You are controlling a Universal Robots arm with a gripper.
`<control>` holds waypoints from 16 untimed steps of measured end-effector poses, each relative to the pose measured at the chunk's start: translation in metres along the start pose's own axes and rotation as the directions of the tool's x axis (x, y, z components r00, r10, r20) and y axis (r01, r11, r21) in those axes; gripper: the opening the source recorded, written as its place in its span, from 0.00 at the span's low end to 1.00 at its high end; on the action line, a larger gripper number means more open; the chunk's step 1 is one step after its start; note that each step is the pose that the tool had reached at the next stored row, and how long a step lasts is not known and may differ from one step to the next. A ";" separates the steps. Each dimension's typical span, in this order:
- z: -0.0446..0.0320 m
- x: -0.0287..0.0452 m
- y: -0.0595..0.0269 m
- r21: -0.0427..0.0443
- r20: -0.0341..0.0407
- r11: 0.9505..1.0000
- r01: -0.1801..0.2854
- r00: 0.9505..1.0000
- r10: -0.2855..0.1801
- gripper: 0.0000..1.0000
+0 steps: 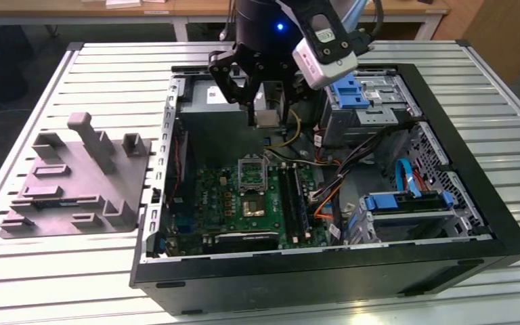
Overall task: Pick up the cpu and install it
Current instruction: 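Place the cpu into insertion slot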
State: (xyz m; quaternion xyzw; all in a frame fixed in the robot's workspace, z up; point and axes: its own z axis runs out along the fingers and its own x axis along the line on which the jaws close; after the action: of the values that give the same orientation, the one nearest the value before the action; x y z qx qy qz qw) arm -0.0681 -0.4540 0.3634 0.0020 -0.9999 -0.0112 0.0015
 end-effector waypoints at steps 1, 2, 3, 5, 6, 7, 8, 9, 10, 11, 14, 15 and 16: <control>0.0018 0.0007 -0.0001 0.001 0.000 1.000 0.000 1.000 0.000 0.47; 0.0033 0.0013 -0.0002 0.002 -0.001 1.000 0.000 1.000 0.000 0.47; 0.0047 0.0014 -0.0003 0.003 -0.003 1.000 0.000 1.000 0.000 0.47; 0.0083 0.0018 -0.0003 0.003 -0.005 1.000 0.000 1.000 0.000 0.47; 0.0101 0.0022 -0.0004 0.003 -0.005 1.000 0.000 1.000 0.000 0.47; 0.0116 0.0022 -0.0004 0.003 -0.005 1.000 0.000 1.000 0.000 0.47; 0.0122 0.0022 -0.0004 0.003 -0.005 1.000 0.000 1.000 0.000 0.47; 0.0125 0.0022 -0.0004 0.003 -0.005 1.000 0.000 1.000 0.000 0.47; 0.0125 0.0022 -0.0004 0.003 -0.005 1.000 0.000 1.000 0.000 0.47; 0.0126 0.0022 -0.0004 0.003 -0.005 1.000 0.000 1.000 0.000 0.47; 0.0131 0.0034 -0.0005 0.003 -0.005 1.000 0.000 1.000 0.000 0.47; 0.0136 0.0045 -0.0004 0.003 -0.005 1.000 0.000 1.000 0.000 0.47; 0.0148 0.0051 -0.0004 0.003 -0.005 1.000 0.000 1.000 0.000 0.47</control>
State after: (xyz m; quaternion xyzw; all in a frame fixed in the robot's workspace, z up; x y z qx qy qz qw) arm -0.0732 -0.4541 0.3486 0.0018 -0.9999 -0.0099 0.0038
